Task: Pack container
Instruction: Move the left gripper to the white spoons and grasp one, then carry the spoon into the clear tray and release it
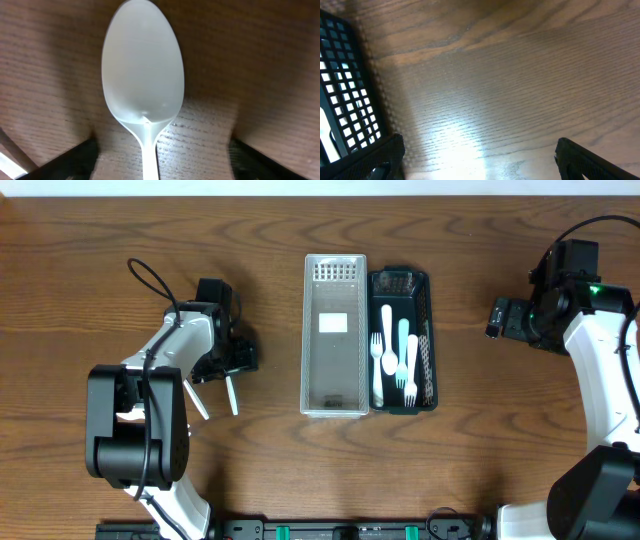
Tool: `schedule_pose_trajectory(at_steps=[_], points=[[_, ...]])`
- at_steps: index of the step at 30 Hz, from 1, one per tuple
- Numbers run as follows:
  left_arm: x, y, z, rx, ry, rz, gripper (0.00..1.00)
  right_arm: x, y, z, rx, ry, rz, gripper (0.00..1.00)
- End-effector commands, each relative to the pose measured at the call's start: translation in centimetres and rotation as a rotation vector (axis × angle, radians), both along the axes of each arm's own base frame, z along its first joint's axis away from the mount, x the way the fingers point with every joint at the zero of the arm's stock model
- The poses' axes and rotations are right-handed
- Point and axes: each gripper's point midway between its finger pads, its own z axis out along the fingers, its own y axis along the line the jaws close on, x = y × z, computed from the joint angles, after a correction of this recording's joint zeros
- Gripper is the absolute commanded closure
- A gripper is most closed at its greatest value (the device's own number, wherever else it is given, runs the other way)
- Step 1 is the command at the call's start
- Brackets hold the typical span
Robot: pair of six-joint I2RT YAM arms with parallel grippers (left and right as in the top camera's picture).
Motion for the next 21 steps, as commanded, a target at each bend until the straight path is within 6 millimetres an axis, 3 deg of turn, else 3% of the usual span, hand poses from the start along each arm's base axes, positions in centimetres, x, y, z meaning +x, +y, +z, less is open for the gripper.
schedule_pose_trajectory(at_steps=[1, 3, 6, 13, 15, 21], points=[[-3.36, -0.27, -2.58, -0.019, 0.129, -0.003, 0.33, -0.05, 0.07, 0.04, 0.0, 0.0, 0.012, 0.01], [-3.5, -0.26, -2.57, -0.018, 0.135, -0.003, 0.51, -0.05, 0.07, 0.04, 0.0, 0.0, 0.012, 0.01], [-3.66, -0.26, -2.55, -0.018, 0.142, -0.003, 0.62, -0.05, 0.07, 0.04, 0.0, 0.0, 0.012, 0.01], [-3.82, -0.24, -2.53, -0.018, 0.148, -0.003, 0.75, -0.13, 0.09, 0.01, 0.0, 0.003, 0.012, 0.01], [-3.83, -0.24, -2.53, -0.017, 0.149, -0.003, 0.86, -0.14, 0.08, 0.01, 0.0, 0.004, 0.012, 0.01], [-3.81, -0.24, -2.52, -0.018, 0.148, -0.003, 0.94, -0.15, 0.09, 0.0, 0.0, 0.004, 0.012, 0.01]])
